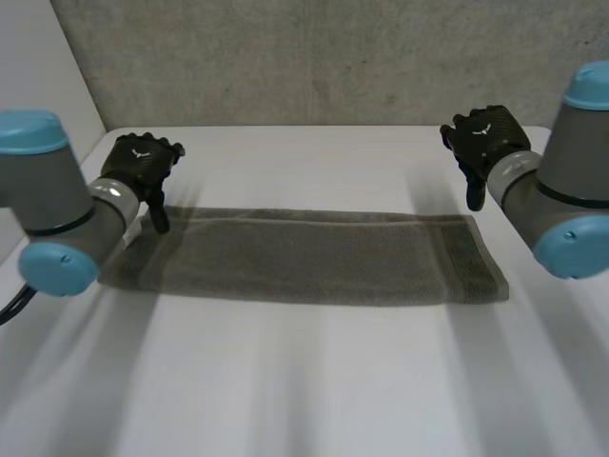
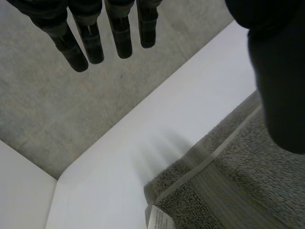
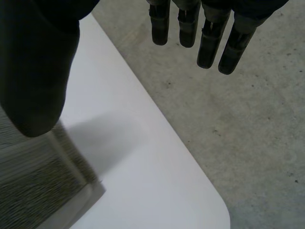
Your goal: Fold the towel.
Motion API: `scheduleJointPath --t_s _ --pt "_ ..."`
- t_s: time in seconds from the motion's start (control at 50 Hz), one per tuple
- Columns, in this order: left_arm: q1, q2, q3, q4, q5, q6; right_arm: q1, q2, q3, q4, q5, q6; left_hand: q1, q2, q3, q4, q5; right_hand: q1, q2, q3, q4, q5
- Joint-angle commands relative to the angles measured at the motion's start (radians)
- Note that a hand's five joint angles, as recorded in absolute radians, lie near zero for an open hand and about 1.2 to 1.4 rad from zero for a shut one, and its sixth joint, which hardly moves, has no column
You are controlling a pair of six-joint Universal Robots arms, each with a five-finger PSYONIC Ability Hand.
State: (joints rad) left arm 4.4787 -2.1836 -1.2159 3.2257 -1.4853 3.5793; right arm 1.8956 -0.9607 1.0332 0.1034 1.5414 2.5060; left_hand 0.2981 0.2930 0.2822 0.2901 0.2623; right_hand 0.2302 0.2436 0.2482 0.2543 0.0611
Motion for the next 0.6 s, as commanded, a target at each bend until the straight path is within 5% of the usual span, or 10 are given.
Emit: scheduleJointPath --t_s 0.02,0.28,0.6 --pt "0.054 0.227 -0.311 0.1 0.118 -0.031 -0.003 -0.168 0.253 0.015 -0.047 -0.015 -0.067 -0.062 -0.051 -0.059 -0.206 0.007 -0.007 -0.011 -0.017 0.001" --pt "0.131 0.424 -0.603 0.177 0.226 -0.22 -0.075 -0.202 0.524 -0.059 -0.138 -0.016 -0.061 -0.056 -0.045 -0.053 -0.2 0.125 0.111 0.107 0.101 0.119" --pt "0.131 0.426 -0.662 0.263 0.224 -0.234 -0.124 -0.052 0.554 -0.229 -0.138 -0.019 -0.064 -0.059 -0.048 -0.056 -0.203 0.383 0.37 0.365 0.359 0.378"
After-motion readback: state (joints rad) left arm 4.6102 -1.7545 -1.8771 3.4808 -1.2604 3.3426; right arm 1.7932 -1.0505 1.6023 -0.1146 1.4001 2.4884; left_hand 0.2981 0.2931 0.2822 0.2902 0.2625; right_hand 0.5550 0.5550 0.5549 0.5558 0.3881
